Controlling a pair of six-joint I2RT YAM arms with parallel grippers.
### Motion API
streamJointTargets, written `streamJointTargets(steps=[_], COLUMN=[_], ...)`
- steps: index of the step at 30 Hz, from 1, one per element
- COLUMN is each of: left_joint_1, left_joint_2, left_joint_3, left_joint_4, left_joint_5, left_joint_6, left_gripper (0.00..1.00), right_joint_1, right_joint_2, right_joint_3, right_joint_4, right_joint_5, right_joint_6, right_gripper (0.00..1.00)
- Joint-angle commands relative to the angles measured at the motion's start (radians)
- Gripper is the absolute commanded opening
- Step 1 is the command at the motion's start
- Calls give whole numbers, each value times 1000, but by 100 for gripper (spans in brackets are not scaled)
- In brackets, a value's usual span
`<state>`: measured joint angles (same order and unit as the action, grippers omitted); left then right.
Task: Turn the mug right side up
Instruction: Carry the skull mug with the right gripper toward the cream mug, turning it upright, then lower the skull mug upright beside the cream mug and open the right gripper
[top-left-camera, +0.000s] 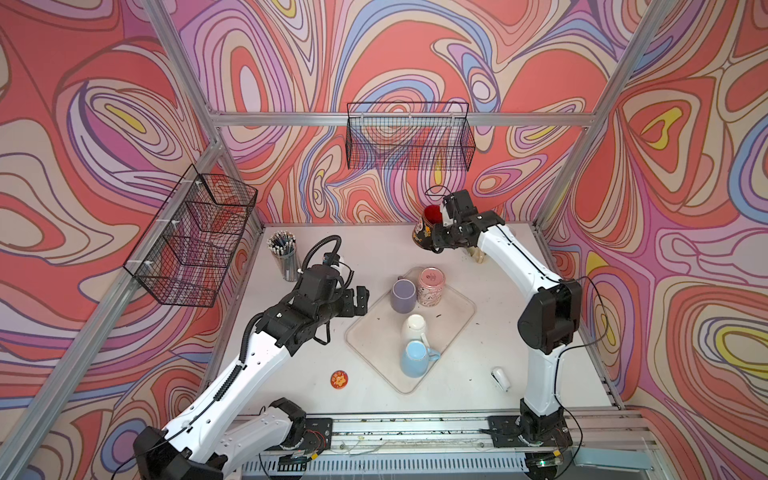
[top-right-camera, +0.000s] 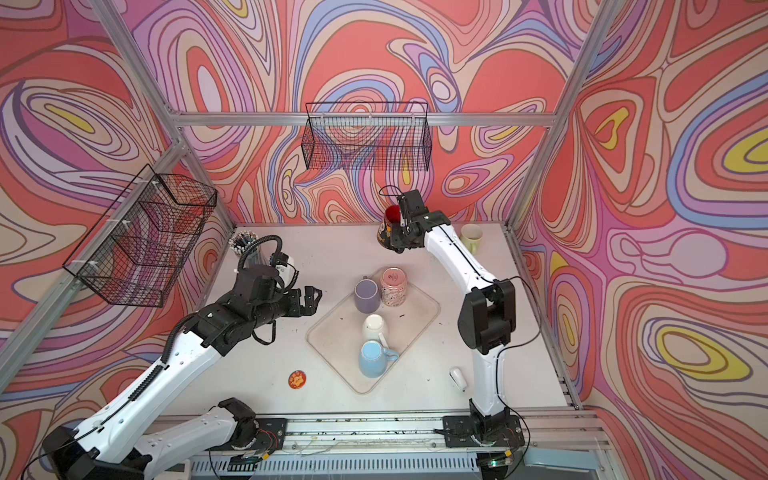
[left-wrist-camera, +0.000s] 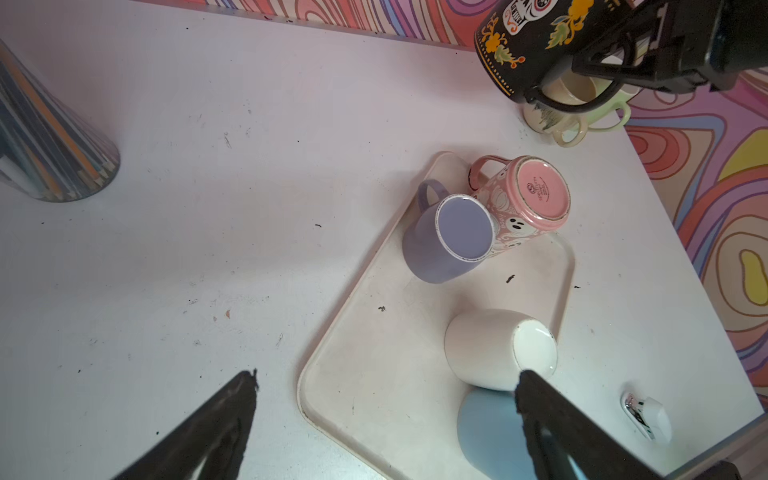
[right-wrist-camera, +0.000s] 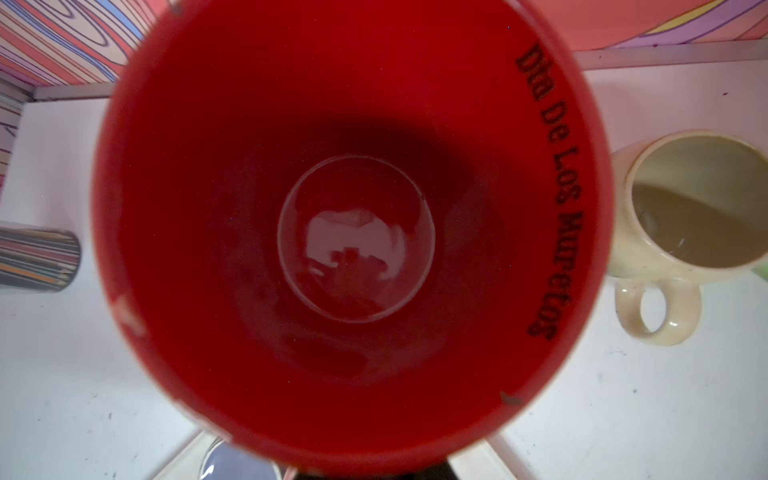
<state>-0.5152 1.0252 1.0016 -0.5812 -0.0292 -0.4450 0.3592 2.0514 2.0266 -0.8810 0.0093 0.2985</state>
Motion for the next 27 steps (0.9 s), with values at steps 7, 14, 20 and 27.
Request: streamJointTargets(steps=[7,14,20,27], left_joint_1=[7,9,9,9], left_joint_2=[32,59,76,85], left_joint_3=[-16,-11,-8,-9], left_joint_4=[-18,-28,-32,-31], left_joint_5=[-34,-53,-66,-71], left_joint_6=[53,80,91,94], left_gripper=[100,100,100,100], right_joint_1=[-78,-96,-107,-108], right_joint_2=[102,179,256,299], right_joint_3=[195,219,281,302], right_joint_4=[16,60,56,60], right_joint_5=[101,109,120,153], right_joint_6=[-55,-100,-104,-119], right_gripper=[0,0,0,0])
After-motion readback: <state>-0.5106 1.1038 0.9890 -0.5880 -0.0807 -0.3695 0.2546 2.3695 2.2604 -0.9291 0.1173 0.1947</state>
